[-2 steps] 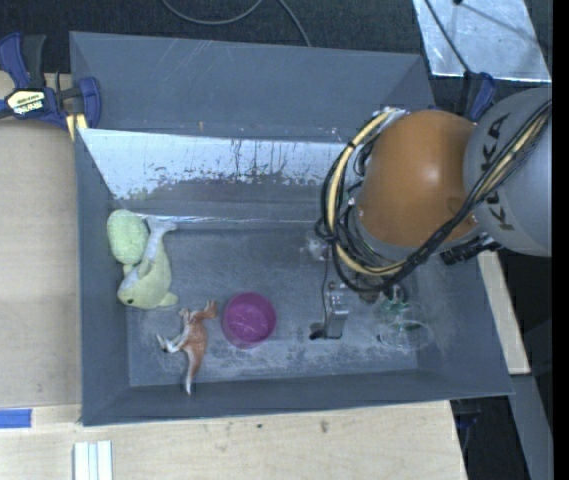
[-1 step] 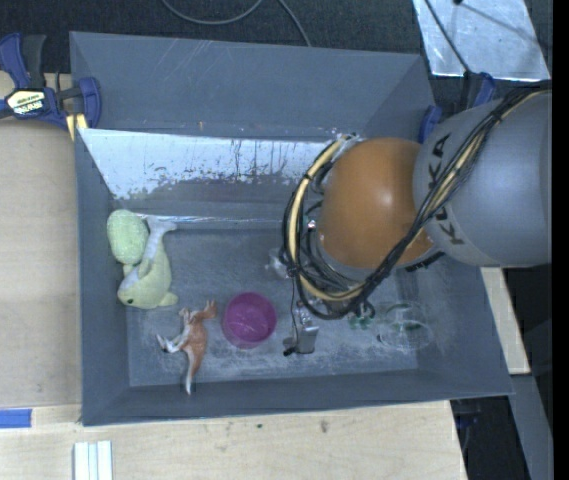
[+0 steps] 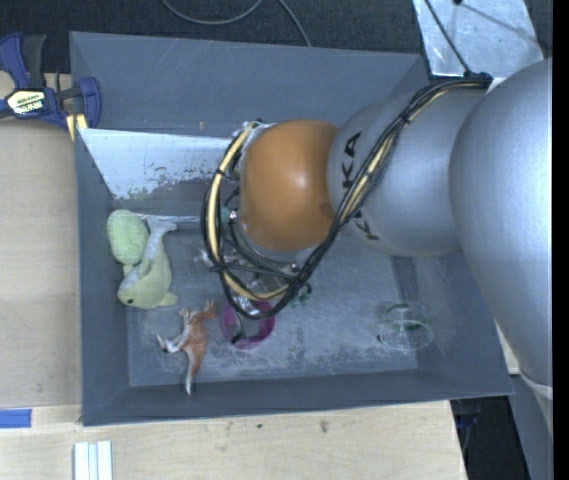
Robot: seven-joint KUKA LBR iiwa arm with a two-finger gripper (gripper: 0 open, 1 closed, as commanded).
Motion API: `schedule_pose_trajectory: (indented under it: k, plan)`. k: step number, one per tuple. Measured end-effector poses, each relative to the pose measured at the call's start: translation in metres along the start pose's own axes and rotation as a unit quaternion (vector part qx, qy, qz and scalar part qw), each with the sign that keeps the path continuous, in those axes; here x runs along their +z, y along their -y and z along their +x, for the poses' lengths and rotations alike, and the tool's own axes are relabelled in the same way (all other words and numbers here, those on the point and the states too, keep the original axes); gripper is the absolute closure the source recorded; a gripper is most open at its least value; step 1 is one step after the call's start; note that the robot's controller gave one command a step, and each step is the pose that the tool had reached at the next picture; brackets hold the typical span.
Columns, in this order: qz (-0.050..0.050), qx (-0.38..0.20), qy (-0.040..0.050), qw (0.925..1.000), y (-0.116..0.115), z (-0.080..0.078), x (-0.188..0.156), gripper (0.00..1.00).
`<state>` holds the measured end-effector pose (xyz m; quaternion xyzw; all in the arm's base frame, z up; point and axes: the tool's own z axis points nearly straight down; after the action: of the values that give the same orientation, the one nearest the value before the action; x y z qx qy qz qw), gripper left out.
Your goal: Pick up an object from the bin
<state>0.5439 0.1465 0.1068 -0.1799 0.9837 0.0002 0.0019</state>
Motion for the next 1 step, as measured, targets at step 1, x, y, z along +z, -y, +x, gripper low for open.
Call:
schedule_pose_trajectory:
  k: [1]
  plan:
    - [-0.001,0.056,-0.0010,0.9985,0.0039,0.0215,-0.0143,0.00]
